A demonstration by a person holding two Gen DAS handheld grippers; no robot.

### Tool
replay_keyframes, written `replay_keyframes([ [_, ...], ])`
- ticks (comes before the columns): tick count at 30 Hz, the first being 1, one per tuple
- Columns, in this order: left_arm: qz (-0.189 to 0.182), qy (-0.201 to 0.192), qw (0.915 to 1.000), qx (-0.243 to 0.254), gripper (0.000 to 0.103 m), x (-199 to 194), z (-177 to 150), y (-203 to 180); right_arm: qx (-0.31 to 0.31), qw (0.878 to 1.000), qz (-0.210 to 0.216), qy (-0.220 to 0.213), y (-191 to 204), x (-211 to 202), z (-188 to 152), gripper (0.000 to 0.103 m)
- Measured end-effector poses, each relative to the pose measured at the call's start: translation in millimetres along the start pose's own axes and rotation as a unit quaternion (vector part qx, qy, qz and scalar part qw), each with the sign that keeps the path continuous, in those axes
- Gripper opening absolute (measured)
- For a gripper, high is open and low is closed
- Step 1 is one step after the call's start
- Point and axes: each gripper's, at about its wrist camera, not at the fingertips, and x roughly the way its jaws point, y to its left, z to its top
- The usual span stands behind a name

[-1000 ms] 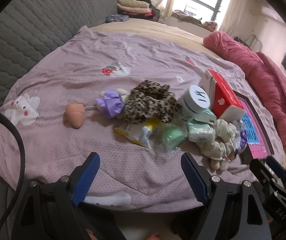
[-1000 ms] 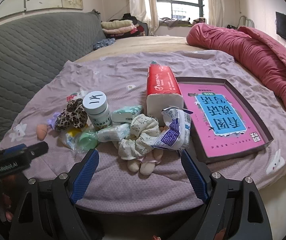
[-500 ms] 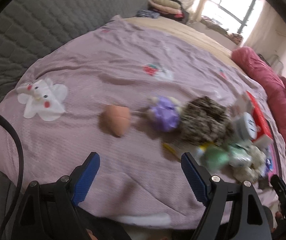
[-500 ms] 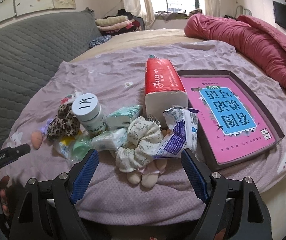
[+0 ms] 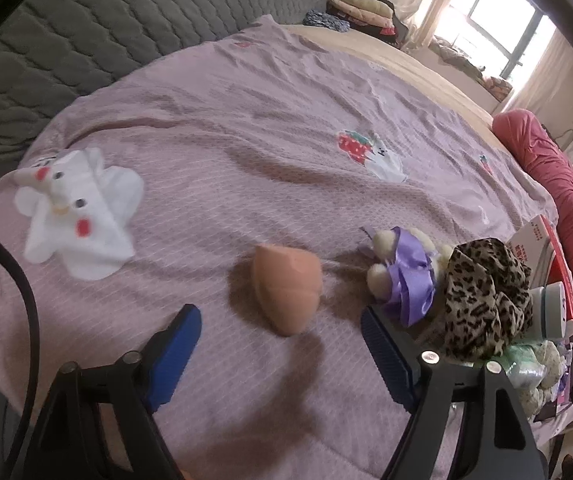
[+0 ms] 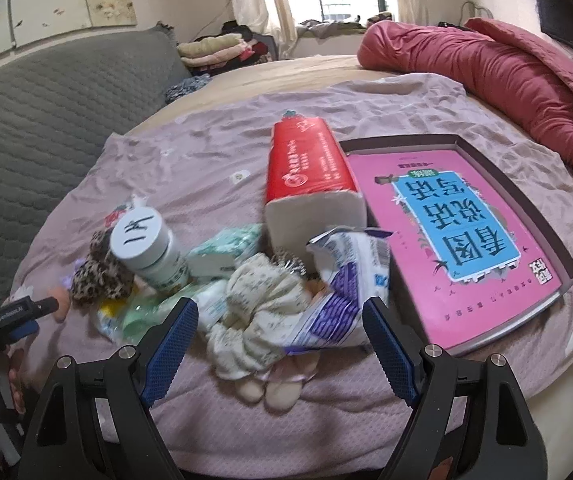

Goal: Organize soft objects
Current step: 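Reach the left gripper to the peach sponge while the right gripper reaches the snack bag, then close the left gripper on the peach sponge while the right gripper grasps the snack bag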

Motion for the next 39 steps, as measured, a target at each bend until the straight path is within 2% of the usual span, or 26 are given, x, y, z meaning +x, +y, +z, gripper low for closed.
replay_keyframes([
  [2, 0.000, 0.006, 1.0000, 0.002, 0.073, 8, 3, -3, 0.005, 1.000, -0.006, 0.000, -5, 2, 3, 0.085],
  [7, 0.006, 0.017, 0.9998, 0.003, 0.053, 24, 6, -3, 0.024, 0.999, -0.034, 0.008, -25, 14, 11, 0.085],
  [12, 0.010, 0.006, 0.9998, 0.013, 0.040, 28, 7, -3, 0.027, 0.998, -0.059, 0.023, -40, 30, 14, 0.085],
  [14, 0.006, 0.002, 0.9998, 0.017, 0.039, 29, 7, -2, 0.027, 0.997, -0.062, 0.029, -42, 37, 14, 0.084],
  [16, 0.002, -0.003, 0.9998, 0.017, 0.038, 30, 7, -2, 0.023, 0.998, -0.057, 0.032, -43, 43, 14, 0.076],
  [17, 0.002, -0.005, 0.9998, 0.019, 0.038, 29, 6, -2, 0.018, 0.998, -0.058, 0.033, -42, 45, 14, 0.068],
  [18, 0.002, -0.008, 0.9997, 0.023, 0.038, 30, 6, -2, 0.005, 0.997, -0.066, 0.029, -40, 47, 14, 0.064],
  [20, 0.002, -0.012, 0.9996, 0.026, 0.037, 29, 4, -2, -0.010, 0.998, -0.054, 0.032, -37, 51, 14, 0.042],
  [23, -0.002, -0.016, 0.9995, 0.026, 0.036, 27, 3, -1, -0.013, 0.998, -0.049, 0.037, -37, 54, 10, 0.036],
  [26, -0.011, -0.020, 0.9995, 0.021, 0.036, 23, 3, 1, 0.002, 0.999, -0.037, 0.024, -42, 48, 10, 0.032],
  [31, -0.024, -0.033, 0.9991, 0.010, 0.035, 11, 3, 3, 0.013, 1.000, -0.023, -0.015, -49, 25, 13, 0.032],
  [39, -0.039, -0.063, 0.9971, 0.014, 0.035, -29, -1, -12, 0.009, 0.997, -0.026, -0.068, -52, -6, 20, 0.032],
])
